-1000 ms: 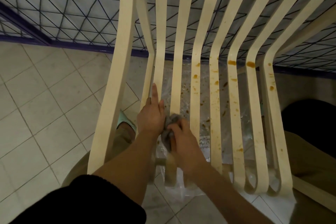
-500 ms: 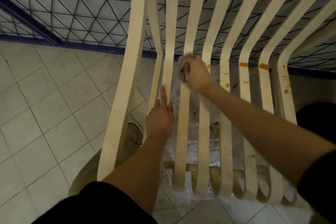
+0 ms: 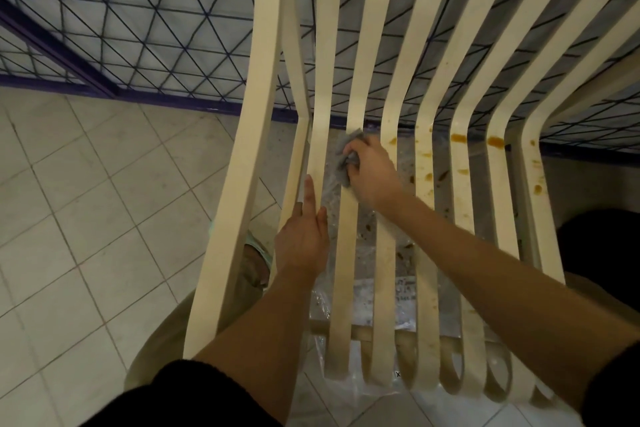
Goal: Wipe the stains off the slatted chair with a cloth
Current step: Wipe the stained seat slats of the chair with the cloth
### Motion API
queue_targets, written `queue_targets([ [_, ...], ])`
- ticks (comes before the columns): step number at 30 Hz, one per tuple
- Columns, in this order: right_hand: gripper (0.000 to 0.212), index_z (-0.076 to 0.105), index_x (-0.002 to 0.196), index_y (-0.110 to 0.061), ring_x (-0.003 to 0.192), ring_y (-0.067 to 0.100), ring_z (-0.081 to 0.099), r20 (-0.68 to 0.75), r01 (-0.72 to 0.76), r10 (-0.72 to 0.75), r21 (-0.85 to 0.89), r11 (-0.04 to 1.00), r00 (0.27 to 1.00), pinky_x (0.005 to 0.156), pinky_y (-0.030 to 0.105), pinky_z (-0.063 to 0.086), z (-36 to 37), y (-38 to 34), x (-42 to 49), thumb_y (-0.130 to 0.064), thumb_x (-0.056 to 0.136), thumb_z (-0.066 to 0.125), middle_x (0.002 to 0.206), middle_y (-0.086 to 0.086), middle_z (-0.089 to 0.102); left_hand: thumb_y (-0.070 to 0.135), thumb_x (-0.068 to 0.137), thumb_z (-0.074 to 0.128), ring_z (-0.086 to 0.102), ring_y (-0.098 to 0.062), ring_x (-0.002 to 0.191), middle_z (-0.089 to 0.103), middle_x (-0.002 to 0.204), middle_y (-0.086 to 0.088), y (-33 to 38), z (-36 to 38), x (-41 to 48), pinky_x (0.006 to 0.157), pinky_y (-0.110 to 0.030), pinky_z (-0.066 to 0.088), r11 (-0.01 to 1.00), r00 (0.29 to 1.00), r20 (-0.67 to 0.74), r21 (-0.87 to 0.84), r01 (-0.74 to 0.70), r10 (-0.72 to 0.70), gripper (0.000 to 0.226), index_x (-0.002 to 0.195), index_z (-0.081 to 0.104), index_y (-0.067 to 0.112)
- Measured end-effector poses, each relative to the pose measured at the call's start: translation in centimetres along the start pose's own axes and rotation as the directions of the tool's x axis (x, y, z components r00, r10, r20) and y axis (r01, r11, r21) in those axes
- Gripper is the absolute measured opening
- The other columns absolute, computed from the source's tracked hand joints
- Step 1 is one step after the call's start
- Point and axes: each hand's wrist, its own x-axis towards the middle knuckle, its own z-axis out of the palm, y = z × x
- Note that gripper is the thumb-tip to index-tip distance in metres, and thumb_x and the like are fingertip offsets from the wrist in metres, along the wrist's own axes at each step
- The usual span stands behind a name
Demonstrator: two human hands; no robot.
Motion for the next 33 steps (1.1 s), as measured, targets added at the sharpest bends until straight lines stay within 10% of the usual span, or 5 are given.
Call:
queue_targets([
  [8,0.021,0.058,0.114,-0.007,0.081,0.010,0.042,0.054,0.086,-0.085,-0.013,0.996,0.995,0.072,0.024,0.042,2.9,0.9,-11.5,-0.005,0.094,0.051,0.103,-0.007,0.038,0.042,0.104,0.021,0.060,-0.025,0.084,0.055,0.121,-0.009,0.1,-0.1,0.3,0.069,-0.040,0.052,1.000,0.999,0.043,0.014,0.018,-0.018,0.060,0.152,-0.014,0.034],
  [17,0.019,0.063,0.105,-0.027,0.052,0.010,0.052,0.189,-0.317,0.275,0.251,0.915,0.943,0.051,0.023,0.044,4.0,-1.9,-21.7,-0.014,0.099,0.050,0.072,0.005,0.057,0.041,0.105,0.021,0.061,-0.026,0.086,0.056,0.124,-0.008,0.2,-0.1,0.1,0.066,-0.035,0.045,1.000,1.000,0.026,-0.014,0.003,-0.003,0.060,0.153,-0.013,0.032],
  [21,0.024,0.057,0.117,-0.023,0.092,0.020,0.062,0.220,-0.048,0.025,0.101,0.994,0.975,0.074,0.027,0.051,4.7,-0.5,-23.5,-0.013,0.097,0.048,0.112,0.005,0.059,0.041,0.105,0.021,0.061,-0.026,0.087,0.057,0.122,-0.009,0.1,-0.1,0.2,0.067,-0.035,0.045,1.000,1.000,0.014,-0.016,0.009,-0.008,0.059,0.154,-0.012,0.032],
  [29,0.013,0.056,0.104,-0.019,0.076,0.021,0.046,0.118,0.120,-0.115,-0.035,0.992,0.986,0.071,0.049,0.046,3.9,0.2,-16.9,-0.018,0.092,0.052,0.097,0.006,0.052,0.041,0.104,0.024,0.060,-0.027,0.083,0.058,0.113,-0.011,-0.2,0.3,0.3,0.065,-0.035,0.044,0.999,1.000,-0.003,-0.047,-0.005,0.005,0.060,0.154,-0.008,0.033],
  [33,0.012,0.055,0.103,-0.012,0.083,0.017,0.053,0.079,0.130,-0.125,-0.072,0.989,0.989,0.075,0.033,0.050,3.0,0.3,-11.4,-0.007,0.094,0.051,0.115,0.002,0.045,0.042,0.104,0.023,0.059,-0.025,0.083,0.058,0.115,-0.010,-0.4,0.4,0.4,0.065,-0.035,0.045,0.999,1.000,0.013,-0.044,-0.013,0.013,0.060,0.153,-0.010,0.033],
])
